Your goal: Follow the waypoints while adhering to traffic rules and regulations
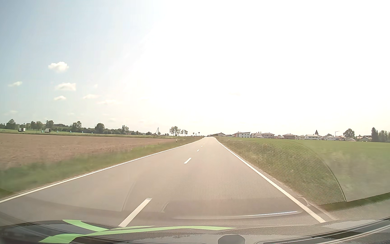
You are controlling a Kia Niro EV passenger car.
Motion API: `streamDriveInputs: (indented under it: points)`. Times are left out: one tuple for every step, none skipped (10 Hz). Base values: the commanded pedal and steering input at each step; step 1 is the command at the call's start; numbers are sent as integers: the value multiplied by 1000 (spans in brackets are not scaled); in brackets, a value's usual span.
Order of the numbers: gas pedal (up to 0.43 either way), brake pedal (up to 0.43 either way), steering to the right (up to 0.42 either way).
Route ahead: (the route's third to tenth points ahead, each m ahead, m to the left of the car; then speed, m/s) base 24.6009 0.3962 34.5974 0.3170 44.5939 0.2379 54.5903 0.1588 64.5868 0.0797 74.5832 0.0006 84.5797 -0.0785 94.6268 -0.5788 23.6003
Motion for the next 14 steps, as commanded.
streamDriveInputs:
  points:
    - [59,0,0]
    - [67,0,0]
    - [67,0,1]
    - [67,0,1]
    - [67,0,0]
    - [59,0,0]
    - [59,0,1]
    - [59,0,1]
    - [59,0,0]
    - [59,0,0]
    - [59,0,-1]
    - [67,0,-1]
    - [67,0,-1]
    - [67,0,-1]
